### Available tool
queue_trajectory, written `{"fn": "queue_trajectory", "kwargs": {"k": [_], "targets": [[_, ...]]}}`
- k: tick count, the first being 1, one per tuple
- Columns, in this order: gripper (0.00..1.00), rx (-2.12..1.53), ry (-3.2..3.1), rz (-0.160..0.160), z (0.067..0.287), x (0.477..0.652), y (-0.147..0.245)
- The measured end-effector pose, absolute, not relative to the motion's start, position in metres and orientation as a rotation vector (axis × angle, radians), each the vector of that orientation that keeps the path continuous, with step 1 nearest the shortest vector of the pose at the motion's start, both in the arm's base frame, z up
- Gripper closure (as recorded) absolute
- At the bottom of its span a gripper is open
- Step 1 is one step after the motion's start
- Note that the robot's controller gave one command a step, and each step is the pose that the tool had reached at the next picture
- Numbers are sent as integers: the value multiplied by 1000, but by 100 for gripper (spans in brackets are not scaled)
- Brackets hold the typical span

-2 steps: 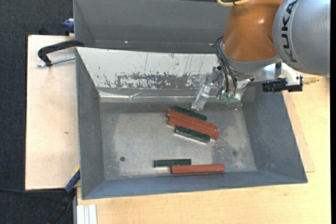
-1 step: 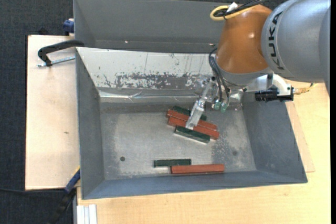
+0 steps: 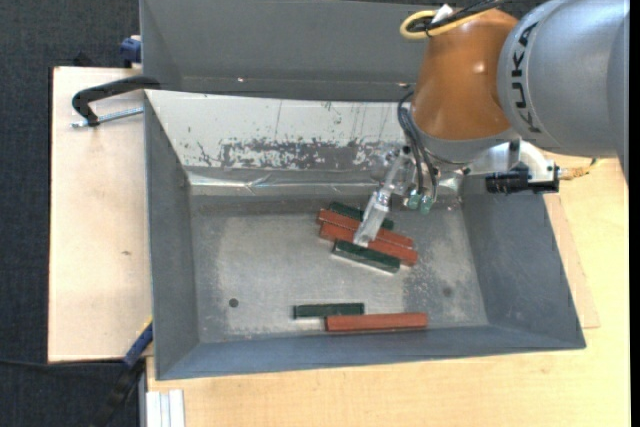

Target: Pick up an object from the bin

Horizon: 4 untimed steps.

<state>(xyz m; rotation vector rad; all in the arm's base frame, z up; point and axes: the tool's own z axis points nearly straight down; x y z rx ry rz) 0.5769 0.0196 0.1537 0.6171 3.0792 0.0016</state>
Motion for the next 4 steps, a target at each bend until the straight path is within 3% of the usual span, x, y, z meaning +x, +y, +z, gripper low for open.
{"fn": "queue_trajectory", "kwargs": {"k": [1, 2, 3, 4], "targets": [[0, 728, 3051, 4, 108, 565, 29], [100, 868, 3010, 6, 75, 553, 43], [100, 868, 3010, 6, 75, 553, 43], [100, 838, 3024, 4, 193, 525, 83]]}}
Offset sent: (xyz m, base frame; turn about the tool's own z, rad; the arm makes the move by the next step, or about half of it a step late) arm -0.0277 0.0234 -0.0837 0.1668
